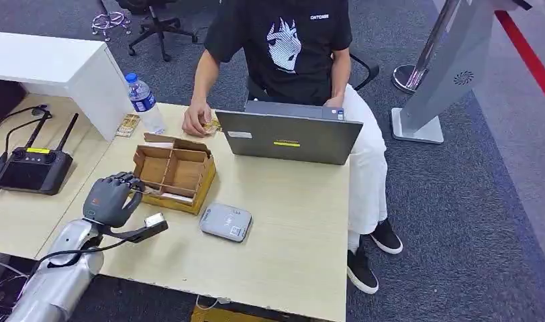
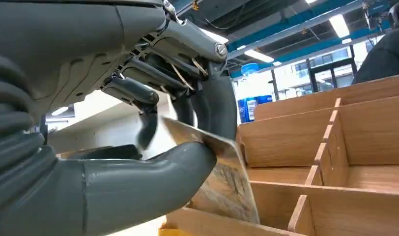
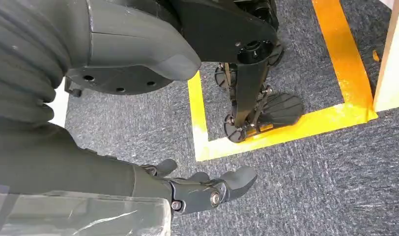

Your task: Pass the card to the sensor for recognition and then transmit it.

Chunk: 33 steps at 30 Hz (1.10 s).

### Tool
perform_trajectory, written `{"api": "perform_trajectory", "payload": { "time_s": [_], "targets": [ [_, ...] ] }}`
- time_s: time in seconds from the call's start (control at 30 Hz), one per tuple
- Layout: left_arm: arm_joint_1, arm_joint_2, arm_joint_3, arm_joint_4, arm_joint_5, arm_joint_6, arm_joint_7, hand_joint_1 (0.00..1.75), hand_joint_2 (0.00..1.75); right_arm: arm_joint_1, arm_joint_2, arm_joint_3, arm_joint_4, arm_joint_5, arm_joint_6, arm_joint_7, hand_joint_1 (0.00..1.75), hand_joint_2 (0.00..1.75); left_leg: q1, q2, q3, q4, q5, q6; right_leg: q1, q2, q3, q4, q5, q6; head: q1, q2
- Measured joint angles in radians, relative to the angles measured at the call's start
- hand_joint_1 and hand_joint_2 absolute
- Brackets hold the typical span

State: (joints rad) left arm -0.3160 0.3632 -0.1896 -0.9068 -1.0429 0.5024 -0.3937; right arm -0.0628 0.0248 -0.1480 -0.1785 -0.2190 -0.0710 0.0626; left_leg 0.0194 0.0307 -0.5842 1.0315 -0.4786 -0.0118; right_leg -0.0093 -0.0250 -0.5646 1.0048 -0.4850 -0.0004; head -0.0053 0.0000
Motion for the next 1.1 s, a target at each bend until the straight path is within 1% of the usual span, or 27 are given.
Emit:
{"api": "perform_trajectory", "payload": {
  "time_s": [0.03, 0.1, 0.13, 0.17, 0.2, 0.23, 0.27, 0.37, 0.57, 0.67, 0.77, 0.93, 0.97, 1.0, 1.03, 1.1],
  "targets": [
    [0.000, 0.000, 0.000, 0.000, 0.001, 0.000, -0.002, 1.64, 1.75, 0.000, 0.000, 0.000, 0.000, 0.000, 0.000, 0.000, 0.00, 1.75, 0.000, 0.000, 0.000, 0.000, 0.000, 0.000, 0.000, 0.000, 0.000, 0.000, 0.000, 0.000, 0.000, 0.000],
    [0.001, -0.002, 0.007, 0.000, 0.009, 0.011, -0.010, 1.75, 1.75, 0.000, 0.000, 0.000, 0.000, 0.000, 0.000, -0.001, 0.00, 1.75, 0.000, 0.000, 0.000, 0.000, 0.000, 0.000, 0.000, 0.000, 0.000, 0.000, 0.000, 0.000, 0.000, 0.000],
    [0.001, -0.003, 0.010, 0.000, 0.014, 0.018, -0.019, 1.75, 1.75, 0.000, 0.000, 0.000, 0.000, 0.000, 0.000, -0.001, 0.00, 1.75, 0.000, 0.000, 0.000, 0.000, 0.000, 0.000, 0.000, 0.000, 0.000, 0.000, 0.000, 0.000, 0.000, 0.000],
    [0.002, -0.012, 0.016, -0.006, 0.035, 0.031, -0.042, 1.75, 1.75, 0.000, 0.000, 0.000, 0.000, 0.002, 0.000, -0.001, 0.00, 1.75, 0.000, 0.000, 0.000, 0.000, 0.000, 0.000, 0.000, 0.000, 0.000, 0.000, 0.000, 0.000, 0.000, 0.000],
    [0.006, -0.024, 0.016, -0.041, 0.035, 0.039, -0.048, 1.75, 1.75, 0.000, 0.000, 0.000, 0.000, 0.003, 0.000, -0.001, 0.00, 1.75, 0.000, 0.000, 0.000, 0.000, 0.000, 0.000, 0.000, 0.000, 0.000, 0.000, 0.000, 0.000, 0.000, 0.000],
    [0.000, -0.040, 0.016, -0.109, 0.022, 0.029, -0.024, 1.75, 1.75, 0.000, 0.000, 0.000, 0.000, 0.005, 0.000, -0.001, 0.00, 1.75, 0.000, 0.000, 0.000, 0.001, 0.000, 0.000, 0.000, 0.000, 0.000, 0.000, 0.000, 0.000, 0.000, 0.000],
    [-0.035, -0.052, 0.016, -0.183, -0.007, -0.004, 0.020, 1.75, 1.75, -0.002, 0.000, 0.000, 0.000, 0.018, 0.001, -0.001, 0.00, 1.75, 0.000, 0.000, 0.000, 0.001, 0.000, 0.000, 0.000, 0.000, 0.000, 0.000, 0.000, 0.000, 0.000, 0.000],
    [-0.081, -0.058, 0.013, -0.220, -0.039, -0.033, 0.057, 1.75, 1.75, -0.002, 0.000, 0.000, 0.000, 0.021, 0.005, 0.001, 0.00, 1.75, 0.000, 0.000, 0.000, 0.001, 0.001, 0.000, 0.000, 0.000, 0.000, 0.000, 0.001, 0.000, 0.000, 0.000],
    [-0.188, -0.063, -0.011, -0.225, -0.064, -0.086, 0.108, 1.75, 1.75, -0.004, 0.000, 0.000, 0.000, 0.032, 0.014, 0.003, 0.00, 1.75, 0.000, 0.000, 0.000, 0.001, 0.001, -0.001, 0.000, 0.000, 0.000, 0.000, 0.001, 0.000, 0.000, 0.000],
    [-0.236, -0.063, -0.016, -0.207, -0.069, -0.103, 0.121, 1.75, 1.75, -0.005, 0.000, 0.000, 0.000, 0.038, 0.015, 0.005, 0.00, 1.75, 0.000, 0.000, 0.000, 0.001, 0.001, -0.001, 0.000, 0.000, 0.000, 0.000, 0.001, 0.000, 0.000, 0.000],
    [-0.268, -0.064, -0.019, -0.191, -0.069, -0.107, 0.125, 1.75, 1.75, -0.005, 0.000, 0.000, 0.000, 0.038, 0.015, 0.008, 0.00, 1.75, 0.000, 0.000, 0.000, 0.001, 0.001, -0.001, 0.000, 0.000, 0.000, 0.000, 0.001, 0.000, 0.000, 0.000],
    [-0.289, -0.067, -0.031, -0.155, -0.064, -0.100, 0.127, 1.75, 1.75, -0.006, 0.000, 0.000, 0.000, 0.039, 0.015, 0.008, 0.00, 1.75, 0.000, 0.000, 0.000, 0.001, 0.001, 0.000, 0.000, 0.000, 0.000, 0.000, 0.001, 0.000, 0.000, 0.000],
    [-0.289, -0.067, -0.031, -0.147, -0.063, -0.096, 0.127, 0.44, 1.75, -0.006, 0.000, 0.000, 0.000, 0.039, 0.015, 0.008, 0.00, 1.75, 0.000, 0.000, 0.000, 0.001, 0.001, 0.000, 0.000, 0.000, 0.000, 0.000, 0.001, 0.000, 0.000, 0.000],
    [-0.289, -0.067, -0.031, -0.138, -0.061, -0.094, 0.125, 0.44, 1.75, -0.006, 0.000, 0.000, 0.000, 0.039, 0.015, 0.008, 0.00, 1.75, 0.000, 0.000, 0.000, 0.001, 0.001, -0.001, 0.000, 0.000, 0.000, 0.000, 0.001, 0.000, 0.000, 0.000],
    [-0.289, -0.066, -0.032, -0.129, -0.057, -0.093, 0.122, 0.00, 1.75, -0.006, 0.000, 0.000, 0.000, 0.038, 0.015, 0.008, 0.00, 1.75, 0.000, 0.000, 0.000, 0.001, 0.001, 0.000, 0.000, 0.000, 0.000, 0.000, 0.001, 0.000, 0.000, 0.000],
    [-0.288, -0.066, -0.032, -0.116, -0.042, -0.075, 0.112, 0.00, 1.75, -0.006, 0.000, 0.000, 0.000, 0.037, 0.015, 0.008, 0.00, 1.75, 0.000, 0.000, 0.000, 0.000, 0.001, -0.001, 0.000, 0.000, 0.000, 0.000, 0.001, 0.000, 0.000, 0.000]
  ]
}}
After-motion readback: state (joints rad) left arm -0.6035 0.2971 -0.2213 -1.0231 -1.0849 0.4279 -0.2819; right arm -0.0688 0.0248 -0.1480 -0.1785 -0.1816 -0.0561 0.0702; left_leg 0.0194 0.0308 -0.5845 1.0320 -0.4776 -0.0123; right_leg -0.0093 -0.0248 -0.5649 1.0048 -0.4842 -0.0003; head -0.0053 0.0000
